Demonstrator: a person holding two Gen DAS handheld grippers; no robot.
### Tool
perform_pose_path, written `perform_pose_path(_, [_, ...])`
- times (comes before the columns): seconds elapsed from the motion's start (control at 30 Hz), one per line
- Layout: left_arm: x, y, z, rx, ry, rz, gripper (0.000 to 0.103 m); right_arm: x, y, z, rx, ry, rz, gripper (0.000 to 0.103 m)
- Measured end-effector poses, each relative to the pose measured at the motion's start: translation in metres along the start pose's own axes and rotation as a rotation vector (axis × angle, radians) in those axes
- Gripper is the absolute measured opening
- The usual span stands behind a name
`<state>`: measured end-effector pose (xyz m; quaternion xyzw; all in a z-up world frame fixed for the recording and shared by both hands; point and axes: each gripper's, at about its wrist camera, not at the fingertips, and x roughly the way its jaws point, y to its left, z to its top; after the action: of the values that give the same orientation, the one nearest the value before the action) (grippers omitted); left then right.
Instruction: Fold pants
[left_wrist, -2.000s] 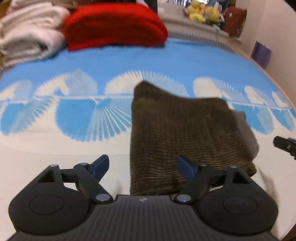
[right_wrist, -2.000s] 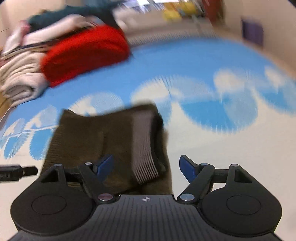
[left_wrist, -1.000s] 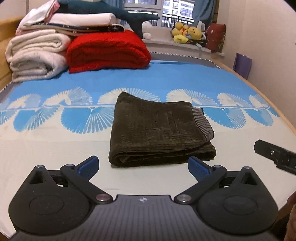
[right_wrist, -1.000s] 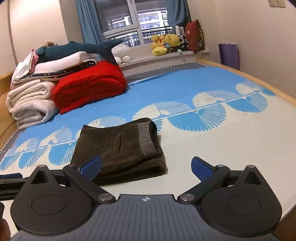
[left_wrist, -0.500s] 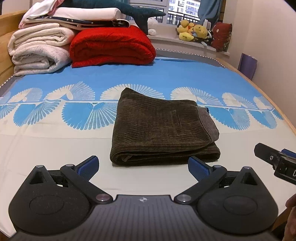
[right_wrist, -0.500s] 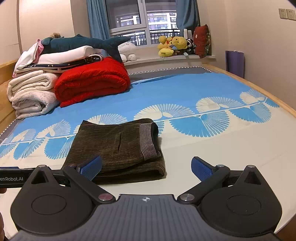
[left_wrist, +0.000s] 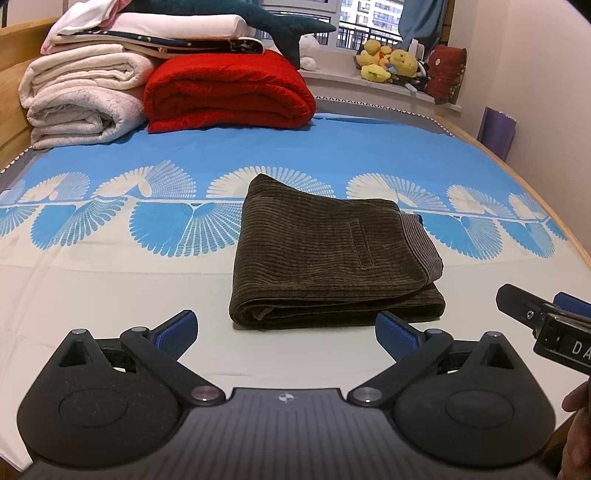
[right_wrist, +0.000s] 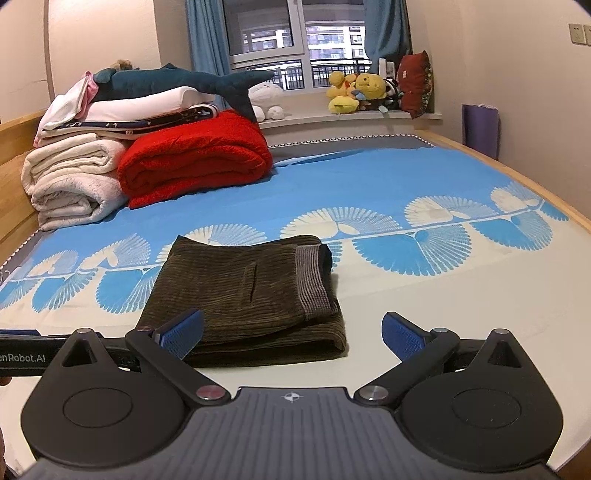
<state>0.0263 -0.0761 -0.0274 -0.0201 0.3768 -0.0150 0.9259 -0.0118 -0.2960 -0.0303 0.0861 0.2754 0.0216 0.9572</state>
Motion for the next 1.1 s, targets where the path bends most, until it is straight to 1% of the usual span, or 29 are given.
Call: perform_pose_path(1.1, [0.0022,-0.0060,-0.0007,0.018,0.001,-0.004,0.102,-0.0007,-0.0024,0.0010,0.003,0.000,0.002,0.102])
